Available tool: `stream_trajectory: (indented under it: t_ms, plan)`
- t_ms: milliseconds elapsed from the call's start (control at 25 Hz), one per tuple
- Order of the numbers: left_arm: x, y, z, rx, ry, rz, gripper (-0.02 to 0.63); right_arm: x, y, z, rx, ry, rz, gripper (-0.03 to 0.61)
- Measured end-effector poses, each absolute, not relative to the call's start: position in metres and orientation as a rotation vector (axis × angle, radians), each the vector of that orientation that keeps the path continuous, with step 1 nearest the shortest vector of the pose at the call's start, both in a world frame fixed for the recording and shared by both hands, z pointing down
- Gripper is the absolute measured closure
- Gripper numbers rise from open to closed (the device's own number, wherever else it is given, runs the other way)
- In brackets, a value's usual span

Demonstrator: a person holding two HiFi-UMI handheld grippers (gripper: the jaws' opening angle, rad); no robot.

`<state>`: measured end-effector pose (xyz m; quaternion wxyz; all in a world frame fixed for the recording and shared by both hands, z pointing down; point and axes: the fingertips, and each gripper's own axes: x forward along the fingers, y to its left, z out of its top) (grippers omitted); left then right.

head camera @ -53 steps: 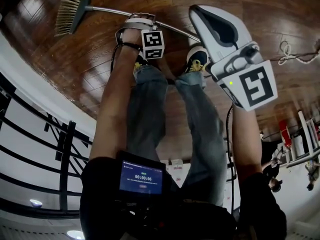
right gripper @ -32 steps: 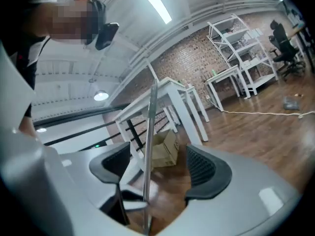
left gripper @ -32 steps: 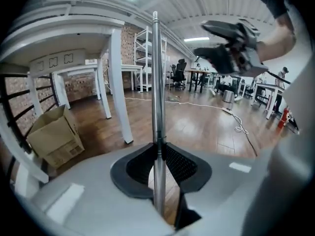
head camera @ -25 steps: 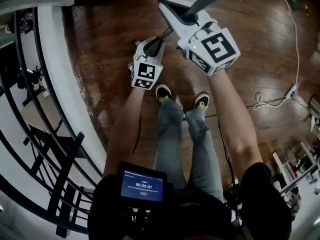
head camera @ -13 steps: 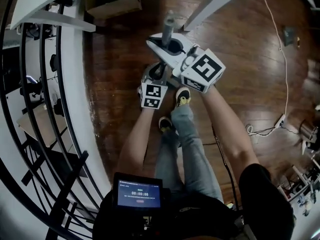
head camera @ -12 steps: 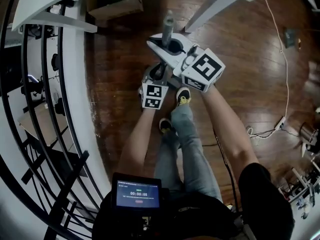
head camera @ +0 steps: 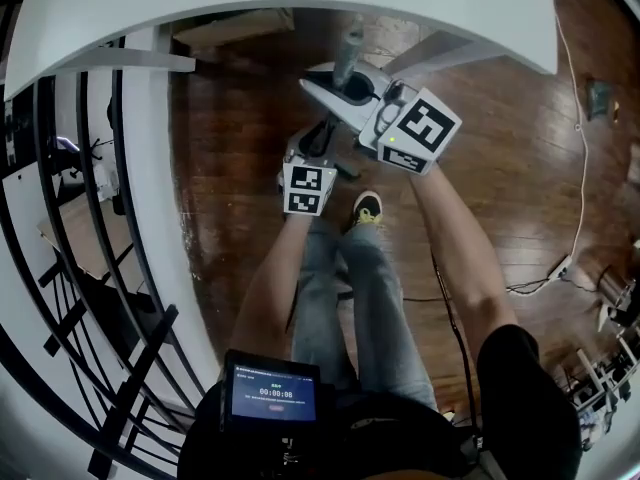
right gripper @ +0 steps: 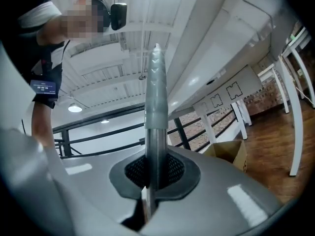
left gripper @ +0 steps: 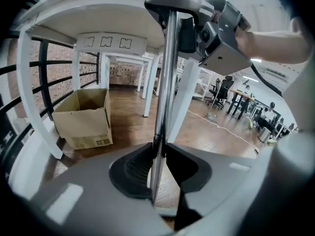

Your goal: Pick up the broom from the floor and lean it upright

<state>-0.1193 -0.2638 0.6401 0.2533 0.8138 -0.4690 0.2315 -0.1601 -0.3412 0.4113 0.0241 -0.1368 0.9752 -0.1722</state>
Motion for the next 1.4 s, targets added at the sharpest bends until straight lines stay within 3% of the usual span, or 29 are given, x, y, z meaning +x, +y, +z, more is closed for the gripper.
stream_trajectory:
  t_ms: [280, 400, 520, 640, 760, 1160, 1240, 1280, 1320, 1360, 1400]
  plan:
    - [-0.113, -0.277, 0.647, 2.252, -1.167, 0.622, 0.505, -0.16, -0.353, 0.422, -0.447, 3.038, -0.563, 0.574]
    - [-0.106, -0.275, 0.643, 2.246, -1.12, 0.582, 0.363, -0.158, -0.351, 0.427, -0.473, 3.063, -0.574, 0.448]
    - [-0.102, -0.273, 0.641, 2.289, -1.082, 0.609, 0.327, -0.155, -0.347, 0.431, -0.507, 3.087, -0.558, 0.431]
    - [-0.103, -0.276, 0.639, 2.302, -1.075, 0.616, 0.288, -0.15, -0.344, 0.433, -0.539, 3.104, -0.542, 0.358]
    - [-0.106, -0.275, 0.636, 2.283, -1.074, 0.615, 0.252, -0.142, -0.341, 0.428, -0.575, 3.108, -0.523, 0.331]
    - [-0.137, -0.241, 0.564, 2.216, -1.174, 0.507, 0.236, -0.05, -0.299, 0.388, -0.786, 2.96, -0.683, 0.304]
    - [-0.143, -0.218, 0.509, 2.252, -1.21, 0.479, 0.272, -0.03, -0.275, 0.364, -0.788, 2.956, -0.711, 0.308]
    - [-0.148, -0.209, 0.478, 2.273, -1.246, 0.472, 0.338, -0.024, -0.265, 0.352, -0.778, 2.961, -0.714, 0.313]
    - [-0.155, -0.201, 0.445, 2.293, -1.296, 0.466, 0.498, -0.023, -0.255, 0.338, -0.759, 2.968, -0.709, 0.319]
    - [-0.162, -0.192, 0.411, 2.313, -1.348, 0.454, 0.597, -0.026, -0.245, 0.324, -0.735, 2.98, -0.698, 0.329]
    - [-0.166, -0.182, 0.376, 2.335, -1.391, 0.434, 0.601, -0.029, -0.232, 0.308, -0.715, 2.995, -0.681, 0.344]
